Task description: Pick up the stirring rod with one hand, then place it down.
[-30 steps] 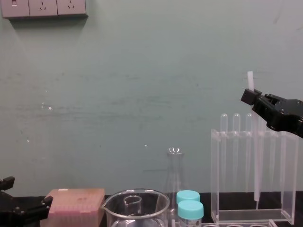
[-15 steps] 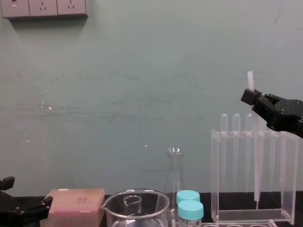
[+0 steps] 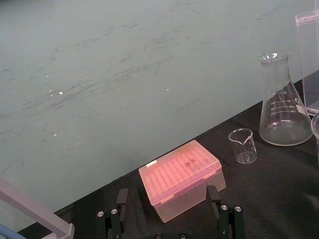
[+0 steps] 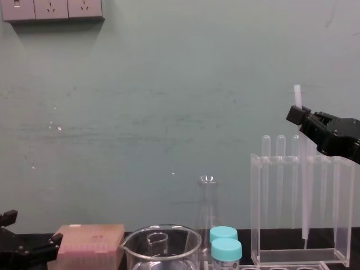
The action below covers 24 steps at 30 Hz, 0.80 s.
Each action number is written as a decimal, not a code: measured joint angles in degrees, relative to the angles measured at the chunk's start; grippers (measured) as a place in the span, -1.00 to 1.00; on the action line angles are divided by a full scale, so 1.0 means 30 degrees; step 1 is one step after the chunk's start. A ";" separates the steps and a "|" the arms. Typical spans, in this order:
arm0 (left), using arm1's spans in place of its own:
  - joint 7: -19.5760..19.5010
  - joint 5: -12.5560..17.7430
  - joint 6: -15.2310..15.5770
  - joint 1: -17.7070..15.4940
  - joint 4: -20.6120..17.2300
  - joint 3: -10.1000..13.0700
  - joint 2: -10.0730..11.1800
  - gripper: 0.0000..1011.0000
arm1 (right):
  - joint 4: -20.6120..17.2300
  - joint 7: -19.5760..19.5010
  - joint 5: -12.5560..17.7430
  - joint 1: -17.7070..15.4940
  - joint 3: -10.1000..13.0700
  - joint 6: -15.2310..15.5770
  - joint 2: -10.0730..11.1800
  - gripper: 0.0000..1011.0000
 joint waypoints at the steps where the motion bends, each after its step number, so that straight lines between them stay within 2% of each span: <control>1: 0.0000 0.0000 0.0000 0.0000 0.0000 0.0000 0.0000 0.98 | 0.0001 0.0000 0.0000 0.0000 0.0000 -0.0001 0.0000 -0.87; 24: 0.0000 0.0000 0.0000 -0.0001 0.0000 0.0000 0.0000 0.98 | 0.0000 0.0001 0.0001 -0.0001 0.0000 0.0001 0.0000 -0.87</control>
